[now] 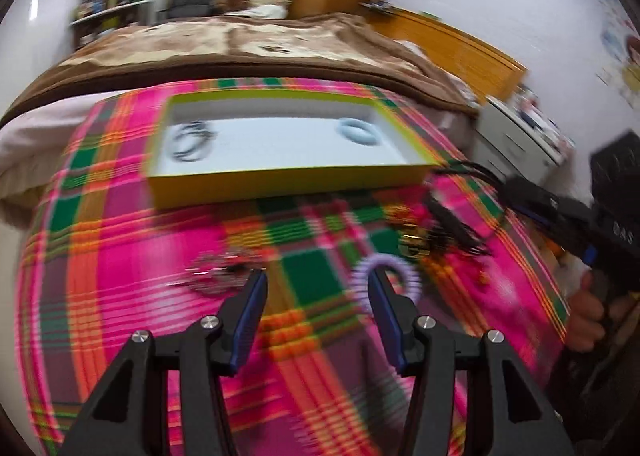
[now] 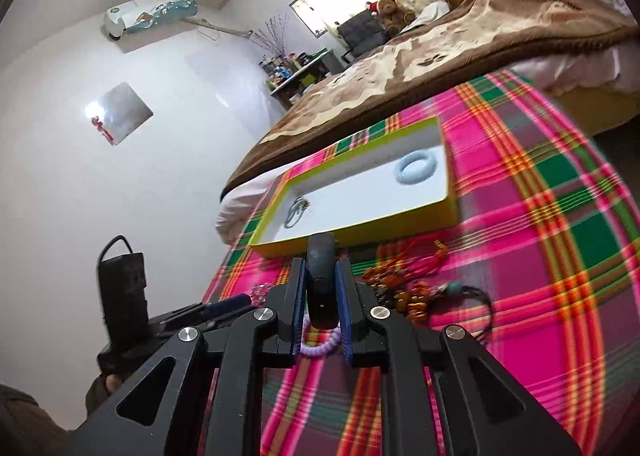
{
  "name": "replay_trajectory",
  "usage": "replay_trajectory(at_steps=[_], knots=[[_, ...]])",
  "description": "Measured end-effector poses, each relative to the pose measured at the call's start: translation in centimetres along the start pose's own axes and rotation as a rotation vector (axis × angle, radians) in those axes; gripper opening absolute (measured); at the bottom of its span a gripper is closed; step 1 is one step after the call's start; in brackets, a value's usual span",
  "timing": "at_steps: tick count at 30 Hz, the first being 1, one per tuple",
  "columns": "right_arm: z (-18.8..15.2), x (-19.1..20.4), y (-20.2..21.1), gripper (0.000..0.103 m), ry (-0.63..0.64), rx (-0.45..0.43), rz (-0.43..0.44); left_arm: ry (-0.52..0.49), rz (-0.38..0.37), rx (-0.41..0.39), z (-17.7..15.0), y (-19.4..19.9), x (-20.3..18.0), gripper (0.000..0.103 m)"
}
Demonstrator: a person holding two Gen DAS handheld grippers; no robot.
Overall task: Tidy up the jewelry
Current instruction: 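Grasp the black band with the right tool while the left tool grasps the purple coil hair tie, then carry the purple coil with the left tool while the right tool carries the black band to the box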
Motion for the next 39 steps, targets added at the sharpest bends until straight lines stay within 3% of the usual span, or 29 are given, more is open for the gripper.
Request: replay_trajectory(at_steps=[7, 13, 18, 22, 31, 39], knots=[[0.3, -0.8, 0.7, 0.015, 0.009, -0.015, -0.021, -0.077, 0.01, 0.062, 0.1, -2.8, -2.9, 0.054], [0.5, -0.9, 1.7, 0.015, 0.016, -0.026, -0.025, -0.126, 0.088, 0.09, -0.2, -3.9, -3.2, 0.054], [0.6, -0.8, 1.9, 0.015, 0.019, -0.029, -0.028, -0.164, 0.166, 0.088, 0.0, -4.3, -3.1, 0.032], [0.7, -0.9, 2.1, 0.015, 0.026, -0.023, -0.035, -0.162, 0.148, 0.096, 0.1, -4.3, -3.2, 0.012], [1.3, -0.8, 2.0, 0.015, 0.03, -0.018, -0.053, -0.127, 0.109, 0.07, 1.1, -3.4, -3.0, 0.01], [3.3, 0.2, 1.0, 0.015, 0.073, -0.013, -0.056, -0.076, 0.101, 0.007, 4.6, -1.4, -1.1, 0.01]])
Point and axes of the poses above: each gripper's, at about its wrist camera, not at the fingertips, and y roughly against the way its jaws point, x to its left, z to its top, the point moved 6 cm from there along -y, roughly the way its jaws point, and after that the axes turned 1 degree about y, right-handed, at the moved point
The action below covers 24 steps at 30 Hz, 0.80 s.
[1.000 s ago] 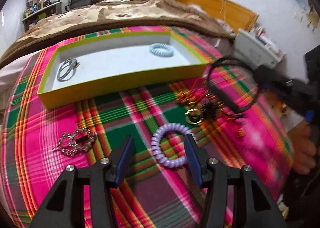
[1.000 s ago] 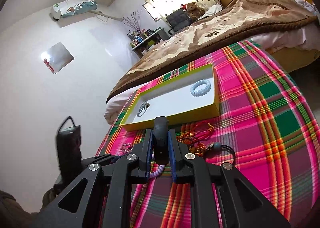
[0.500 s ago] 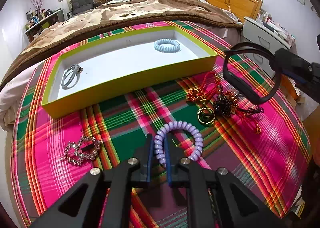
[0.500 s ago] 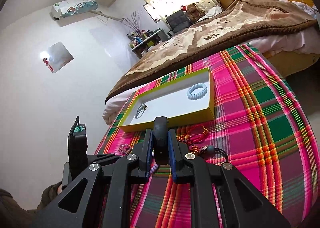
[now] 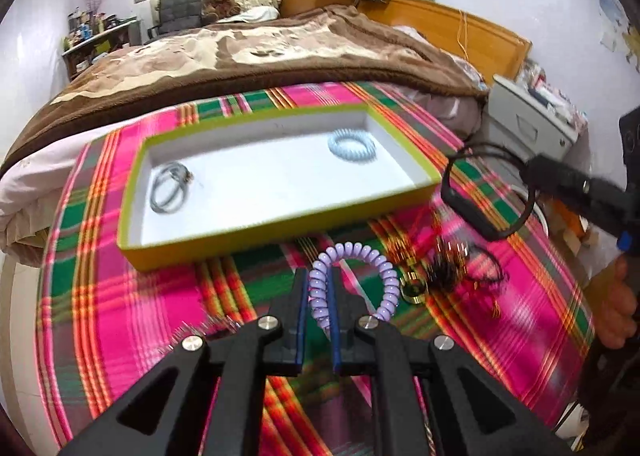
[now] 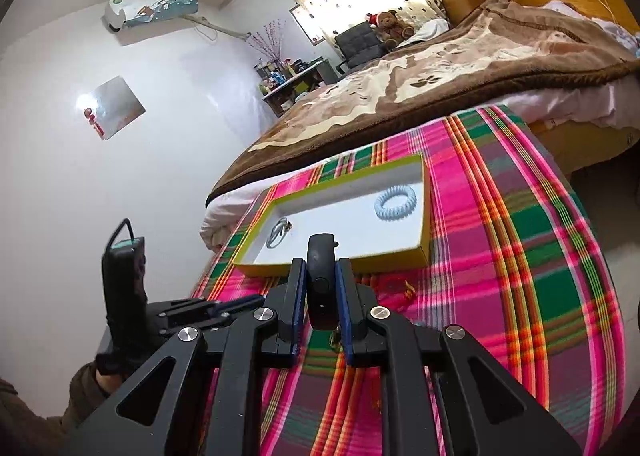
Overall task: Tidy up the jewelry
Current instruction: 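Carry the purple coil with the left tool while the right tool carries the black band to the box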
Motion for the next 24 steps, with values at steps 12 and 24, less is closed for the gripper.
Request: replay_trajectory(at_steps=[12, 24], knots=[[5.0, -0.6, -5.2, 0.015, 0.072, 0.057, -0.057, 0.079, -0.006, -0.044, 6.1, -1.1, 4.5, 0.01], [7.9, -4.2, -9.8, 0.015, 0.091, 0.077, -0.204, 0.118, 0.026, 0.0, 8.6, -6.4, 7.5, 0.01]])
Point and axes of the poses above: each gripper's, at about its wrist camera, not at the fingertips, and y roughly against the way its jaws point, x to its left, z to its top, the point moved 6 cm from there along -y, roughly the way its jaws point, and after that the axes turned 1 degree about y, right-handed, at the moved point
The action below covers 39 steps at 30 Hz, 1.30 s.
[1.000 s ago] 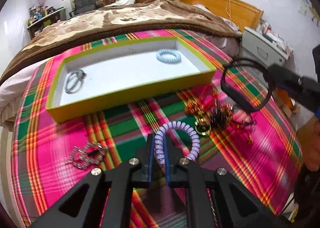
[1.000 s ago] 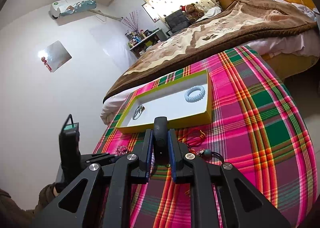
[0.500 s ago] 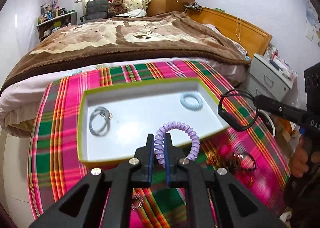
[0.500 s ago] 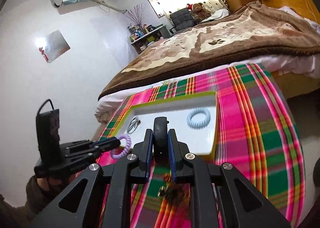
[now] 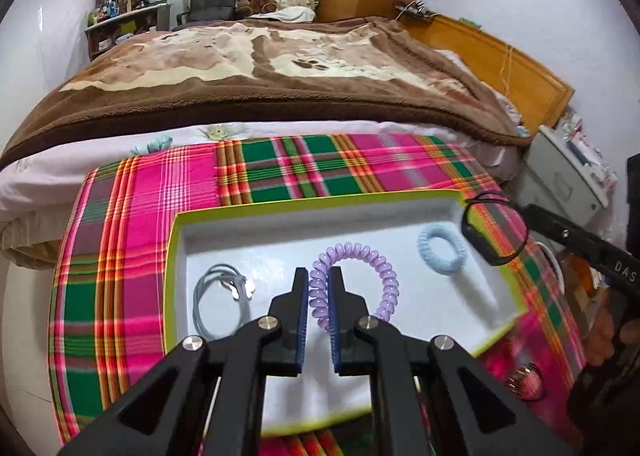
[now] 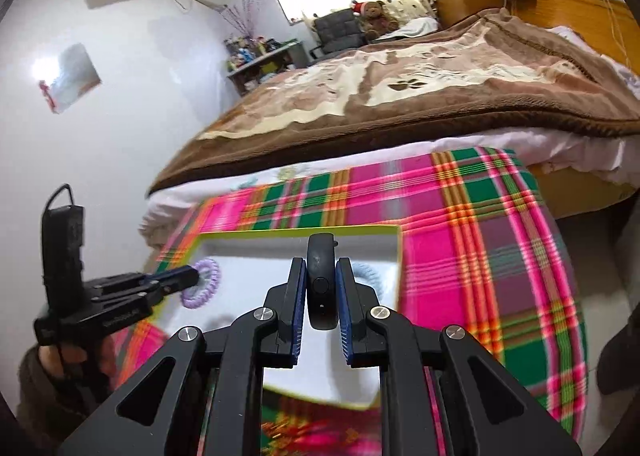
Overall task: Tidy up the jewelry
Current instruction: 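Carry the purple coil with the left tool while the right tool carries the black band to the box, then open the left tool to drop the purple coil in the box while the right tool releases the black band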
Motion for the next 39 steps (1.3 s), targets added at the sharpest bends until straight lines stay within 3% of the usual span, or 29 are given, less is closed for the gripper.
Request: replay_trajectory(at_steps=[5, 12, 28, 32, 39], knots=[[0.2, -0.9, -1.8, 0.015, 0.027, 0.02, -0.046, 0.039, -0.005, 0.039, 0.0, -2.5, 1.0, 0.01], [0.2, -1.3, -3.1, 0.015, 0.098, 0.015, -0.148, 0.028, 0.044, 0.055, 0.0, -4.2, 1.7, 0.01], [0.5, -1.0, -3.5, 0.016, 0.114, 0.009, -0.158, 0.059, 0.044, 0.066, -0.1, -4.7, 2.1, 0.012], [0.6, -0.8, -3.3, 0.016, 0.127, -0.007, -0.166, 0.064, 0.038, 0.064, -0.2, -4.4, 2.0, 0.037], [0.4, -0.4, -2.5, 0.017, 0.122, -0.016, -0.165, 0.065, 0.017, 0.037, -0.4, -2.7, 1.2, 0.044]])
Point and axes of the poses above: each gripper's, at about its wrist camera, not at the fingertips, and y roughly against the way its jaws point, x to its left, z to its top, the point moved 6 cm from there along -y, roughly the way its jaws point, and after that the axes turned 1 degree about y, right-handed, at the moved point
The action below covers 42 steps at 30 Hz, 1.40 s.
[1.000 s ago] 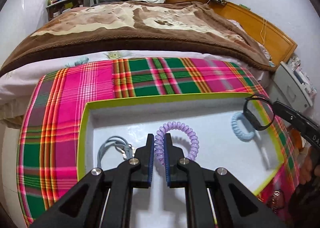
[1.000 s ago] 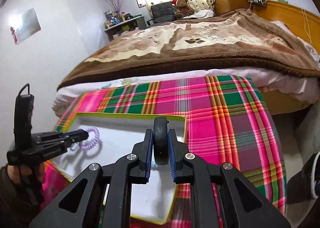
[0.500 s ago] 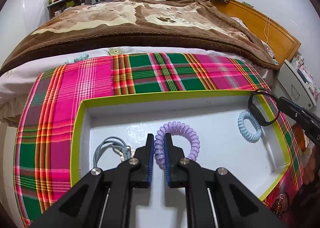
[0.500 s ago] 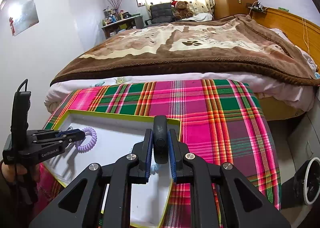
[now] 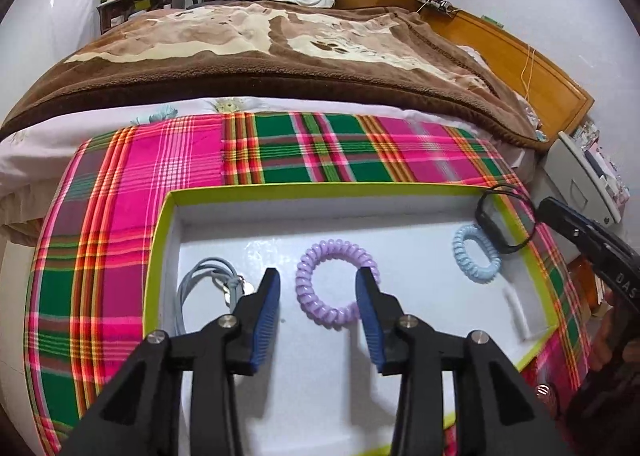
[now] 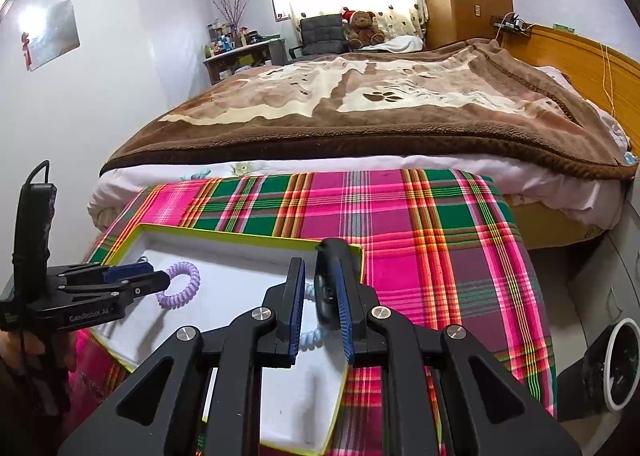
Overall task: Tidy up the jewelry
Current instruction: 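Open the left tool to drop the purple coil in the box while the right tool releases the black band, then grasp the dark beaded strand with the right tool while the left tool nears the gold ring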
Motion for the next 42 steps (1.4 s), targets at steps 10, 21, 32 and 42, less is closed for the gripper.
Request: replay_trajectory(at_steps=[10, 21, 32, 42], knots=[[-0.5, 1.5, 3.6, 0.047, 0.004, -0.045, 0.014, -0.016, -0.024, -0.098, -1.3, 5.7, -1.9, 0.053], [-4.9, 3.0, 8.0, 0.047, 0.022, -0.029, 0.036, -0.016, -0.086, -0.135, -5.7, 9.8, -3.5, 0.055], [-10.2, 2.7, 10.2, 0.047, 0.042, 0.026, 0.052, 0.006, -0.101, -0.148, -9.5, 11.1, -4.2, 0.056], [-12.8, 6.6, 7.7, 0.047, 0.108, 0.112, 0.166, 0.017, -0.086, -0.128, -11.5, 10.9, -3.7, 0.056]])
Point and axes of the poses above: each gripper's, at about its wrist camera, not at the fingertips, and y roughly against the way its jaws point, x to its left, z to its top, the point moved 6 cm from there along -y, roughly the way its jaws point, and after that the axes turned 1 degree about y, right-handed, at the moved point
